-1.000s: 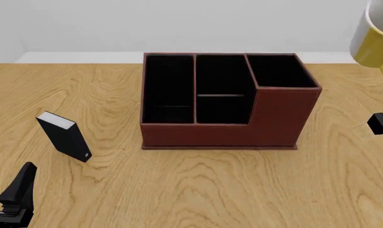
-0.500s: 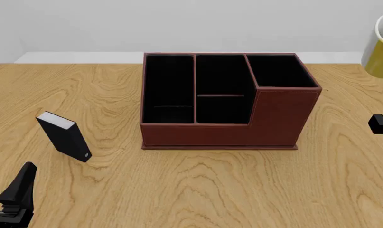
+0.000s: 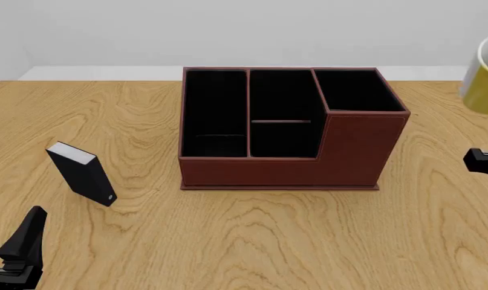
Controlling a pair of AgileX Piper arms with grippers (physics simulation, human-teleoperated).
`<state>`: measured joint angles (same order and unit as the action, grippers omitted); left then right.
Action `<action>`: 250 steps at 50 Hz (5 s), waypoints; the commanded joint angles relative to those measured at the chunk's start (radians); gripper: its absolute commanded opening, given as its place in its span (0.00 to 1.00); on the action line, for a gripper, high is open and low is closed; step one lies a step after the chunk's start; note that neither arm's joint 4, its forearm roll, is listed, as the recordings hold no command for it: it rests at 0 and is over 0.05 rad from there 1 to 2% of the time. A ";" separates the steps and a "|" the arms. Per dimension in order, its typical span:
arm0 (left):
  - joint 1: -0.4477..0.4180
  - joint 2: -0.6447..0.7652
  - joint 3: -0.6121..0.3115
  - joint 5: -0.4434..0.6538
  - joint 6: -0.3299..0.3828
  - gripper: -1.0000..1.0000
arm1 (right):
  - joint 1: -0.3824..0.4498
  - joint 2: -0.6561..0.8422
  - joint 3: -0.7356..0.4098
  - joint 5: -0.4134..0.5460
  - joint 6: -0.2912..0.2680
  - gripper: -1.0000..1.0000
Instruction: Pick up the yellow and white mug and place it to the right of the caddy.
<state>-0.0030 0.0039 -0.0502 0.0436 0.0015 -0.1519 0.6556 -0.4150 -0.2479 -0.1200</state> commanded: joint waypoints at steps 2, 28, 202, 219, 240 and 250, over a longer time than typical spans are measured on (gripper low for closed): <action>0.000 0.000 0.000 0.000 0.000 1.00 | -0.036 0.041 0.020 -0.045 0.034 0.00; 0.000 0.000 0.000 0.000 0.000 1.00 | -0.060 0.187 0.101 -0.211 0.056 0.00; 0.000 0.000 0.000 0.000 -0.001 1.00 | -0.077 1.026 0.202 -0.911 0.111 0.00; 0.000 0.000 0.000 0.000 0.000 1.00 | -0.078 1.093 0.198 -0.955 0.112 0.00; 0.000 0.000 0.000 0.000 0.000 1.00 | -0.079 1.135 0.190 -0.971 0.116 0.00; 0.000 0.000 0.000 0.000 0.000 1.00 | -0.082 1.148 0.183 -0.969 0.114 0.00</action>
<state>-0.0030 0.0039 -0.0502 0.0436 0.0015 -0.2320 1.7897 -0.2238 -1.2125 -0.0134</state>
